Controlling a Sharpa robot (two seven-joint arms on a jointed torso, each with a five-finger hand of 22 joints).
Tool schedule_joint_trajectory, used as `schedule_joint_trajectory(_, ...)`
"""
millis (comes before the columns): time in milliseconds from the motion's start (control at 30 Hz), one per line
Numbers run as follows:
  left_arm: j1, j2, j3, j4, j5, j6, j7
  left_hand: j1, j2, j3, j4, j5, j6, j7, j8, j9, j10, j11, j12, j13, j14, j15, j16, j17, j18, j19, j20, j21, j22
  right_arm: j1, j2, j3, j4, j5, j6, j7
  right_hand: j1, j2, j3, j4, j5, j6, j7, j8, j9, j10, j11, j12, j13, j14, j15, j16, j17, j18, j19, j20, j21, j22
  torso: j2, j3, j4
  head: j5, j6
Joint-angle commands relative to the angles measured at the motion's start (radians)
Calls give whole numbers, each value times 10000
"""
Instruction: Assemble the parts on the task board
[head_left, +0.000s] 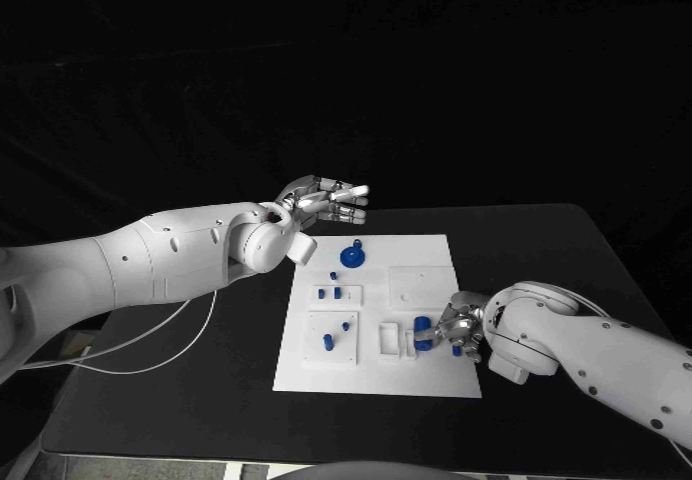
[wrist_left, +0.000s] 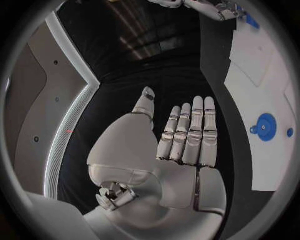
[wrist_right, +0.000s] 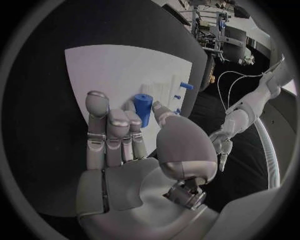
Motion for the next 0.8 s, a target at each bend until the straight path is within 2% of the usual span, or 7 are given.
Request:
schedule_joint_trajectory(33,7,9,7,32,-67,210,-29,57,-86,13,92,-36,-169,12,-16,-17,-39,29,29,11,27,13,-30,-12,146,33,21,28,-18,-94,52,-91,-139,-529,-163,-67,20,-93,-14,77,-9,-93,6,-64,-72,54,-13,6,16,70,12,-52,11,179,427,79,-45,23,3,8,-6,6,-14)
schedule_joint_trajectory(233,8,17,8,31,-96,229,-95,67,-140,58,138,-35,-290,32,-21,-22,-83,90,30,11,8,29,-31,-14,158,30,32,29,-23,-64,184,-105,-279,-603,-194,-38,-10,-166,11,229,-15,-113,9,-63,-73,39,-9,-19,25,70,13,-60,18,180,430,80,-71,57,9,0,-6,-2,-30)
schedule_joint_trajectory(433,9,30,8,26,-110,239,-146,39,-211,121,267,-40,-331,38,-20,-22,-116,125,28,11,-7,40,-31,-13,175,25,46,30,-30,-33,329,-126,-471,-632,-46,-37,-44,-222,18,317,-23,-147,16,-64,-78,30,-4,-27,32,68,16,-65,22,178,431,81,-74,80,9,17,0,0,-42)
schedule_joint_trajectory(700,11,40,8,18,-278,211,-282,37,-400,251,537,-40,-458,37,-24,-27,-149,158,31,11,-18,52,-29,-15,194,34,56,38,-31,-6,510,-261,-741,-642,145,-14,12,-230,44,299,-7,-174,26,-63,-82,2,4,-55,24,67,23,-78,18,178,423,88,-110,86,11,16,-4,14,-82)
schedule_joint_trajectory(733,12,42,8,17,-293,209,-296,38,-407,260,550,-40,-459,37,-25,-27,-149,158,32,11,-18,52,-29,-15,195,34,56,38,-31,-2,528,-282,-778,-633,168,-9,56,-211,63,258,25,-173,27,-61,-80,1,4,-54,25,68,25,-78,18,178,423,90,-108,91,10,17,-11,17,-82)
schedule_joint_trajectory(767,12,43,8,16,-303,207,-307,38,-407,260,550,-40,-459,37,-25,-27,-149,158,32,11,-18,52,-29,-15,195,34,56,38,-31,0,542,-300,-808,-624,186,-7,114,-174,75,147,322,-174,32,-62,-79,-5,5,-59,23,66,29,-86,12,179,423,92,-114,97,11,15,-8,14,-82)
schedule_joint_trajectory(800,12,45,8,16,-313,207,-318,64,-446,288,621,-40,-472,39,-24,-27,-153,159,31,11,-14,51,-28,-15,198,40,56,42,-31,3,558,-323,-843,-609,209,-3,85,-145,51,63,360,-178,33,-63,-79,-9,4,-62,22,68,30,-88,10,182,425,94,-117,109,10,15,-14,13,-86)
